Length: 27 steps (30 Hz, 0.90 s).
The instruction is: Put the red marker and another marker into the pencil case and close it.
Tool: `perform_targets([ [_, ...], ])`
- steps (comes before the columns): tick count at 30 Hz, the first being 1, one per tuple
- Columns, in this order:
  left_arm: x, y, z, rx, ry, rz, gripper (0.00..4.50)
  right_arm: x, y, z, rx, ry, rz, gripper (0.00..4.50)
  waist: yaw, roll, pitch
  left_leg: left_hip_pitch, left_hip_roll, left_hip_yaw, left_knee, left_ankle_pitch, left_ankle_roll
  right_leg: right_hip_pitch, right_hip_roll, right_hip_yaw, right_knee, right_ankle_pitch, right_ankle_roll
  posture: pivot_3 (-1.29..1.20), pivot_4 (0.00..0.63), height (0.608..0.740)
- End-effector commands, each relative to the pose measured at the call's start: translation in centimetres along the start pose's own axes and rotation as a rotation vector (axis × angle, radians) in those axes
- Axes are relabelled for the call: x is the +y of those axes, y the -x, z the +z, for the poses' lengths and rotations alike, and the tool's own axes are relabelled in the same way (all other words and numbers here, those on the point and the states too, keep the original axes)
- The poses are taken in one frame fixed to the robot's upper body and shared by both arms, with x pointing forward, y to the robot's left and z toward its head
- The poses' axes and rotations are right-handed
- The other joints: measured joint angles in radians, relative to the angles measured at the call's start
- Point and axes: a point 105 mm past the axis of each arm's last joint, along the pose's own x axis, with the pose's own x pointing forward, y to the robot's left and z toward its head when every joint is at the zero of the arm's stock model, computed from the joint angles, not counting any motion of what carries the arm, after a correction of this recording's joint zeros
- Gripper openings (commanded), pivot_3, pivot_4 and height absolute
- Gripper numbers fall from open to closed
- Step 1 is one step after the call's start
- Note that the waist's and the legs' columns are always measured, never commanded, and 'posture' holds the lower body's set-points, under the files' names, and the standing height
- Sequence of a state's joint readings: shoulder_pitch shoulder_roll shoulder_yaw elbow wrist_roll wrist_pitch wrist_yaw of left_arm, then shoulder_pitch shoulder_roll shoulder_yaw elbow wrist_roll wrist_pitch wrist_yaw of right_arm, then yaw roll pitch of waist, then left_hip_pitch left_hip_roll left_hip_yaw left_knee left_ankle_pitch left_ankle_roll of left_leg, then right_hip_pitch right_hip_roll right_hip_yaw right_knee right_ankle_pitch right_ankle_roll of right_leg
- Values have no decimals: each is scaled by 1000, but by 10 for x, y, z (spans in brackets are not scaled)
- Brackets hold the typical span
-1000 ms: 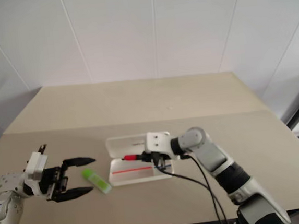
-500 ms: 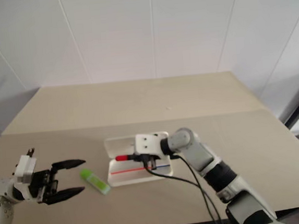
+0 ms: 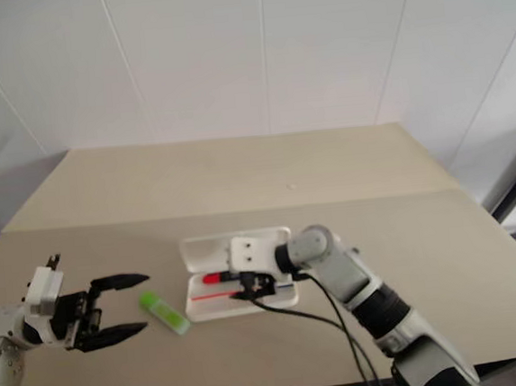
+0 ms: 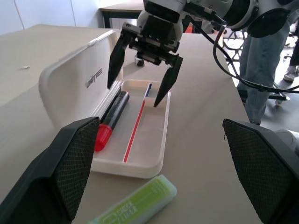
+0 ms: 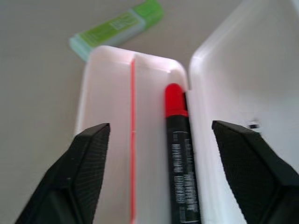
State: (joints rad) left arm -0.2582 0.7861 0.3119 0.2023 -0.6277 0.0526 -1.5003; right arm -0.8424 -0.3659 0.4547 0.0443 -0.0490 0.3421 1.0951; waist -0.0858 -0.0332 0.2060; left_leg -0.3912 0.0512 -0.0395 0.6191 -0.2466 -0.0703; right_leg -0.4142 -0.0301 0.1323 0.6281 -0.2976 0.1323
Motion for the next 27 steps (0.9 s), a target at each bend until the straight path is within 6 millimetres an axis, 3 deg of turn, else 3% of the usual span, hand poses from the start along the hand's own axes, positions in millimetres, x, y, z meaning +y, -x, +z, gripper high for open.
perform_targets([
  [1, -6, -5, 8, -25, -24, -41, 4500, -1, 17, 18, -89, -30, -6, 4465, 0, 0, 0, 0, 0, 0, 0, 0, 0, 0, 0, 0, 0, 0, 0, 0, 150, 740],
  [6, -1, -11, 9, -10, -20, 104, 4500, 10, 56, 34, -259, -107, 35, 4465, 3, 0, 0, 0, 0, -1, -1, -1, -1, 0, 0, 0, -1, -1, 0, 0, 150, 740],
  [10, 9, -13, 6, 9, 45, 322, 4500, 18, 84, 32, -310, -116, 47, 4465, 4, -1, 0, 0, 0, -2, -1, -1, -1, 1, 0, -1, -1, -1, 1, 0, 150, 740],
  [15, 3, -13, 6, 18, 121, 490, 4500, 17, 113, 32, -399, -195, 21, 4465, -1, -1, 0, 1, 1, -2, 0, -1, -1, 1, 0, 0, -1, -1, 1, 0, 150, 740],
  [19, 1, -13, 3, 19, 184, 644, 4500, 19, 131, 24, -402, -211, 32, 4465, 3, -2, 1, 1, 1, -1, 0, -1, -1, 1, 0, 0, -1, -1, 0, 0, 150, 740],
  [27, 11, 1, -23, 228, 234, 1035, 4500, 21, 151, 6, -416, -247, 44, 4465, 5, -3, 1, 1, 0, -2, 3, -1, -1, 4, 0, 0, -4, -1, 1, 0, 150, 740],
])
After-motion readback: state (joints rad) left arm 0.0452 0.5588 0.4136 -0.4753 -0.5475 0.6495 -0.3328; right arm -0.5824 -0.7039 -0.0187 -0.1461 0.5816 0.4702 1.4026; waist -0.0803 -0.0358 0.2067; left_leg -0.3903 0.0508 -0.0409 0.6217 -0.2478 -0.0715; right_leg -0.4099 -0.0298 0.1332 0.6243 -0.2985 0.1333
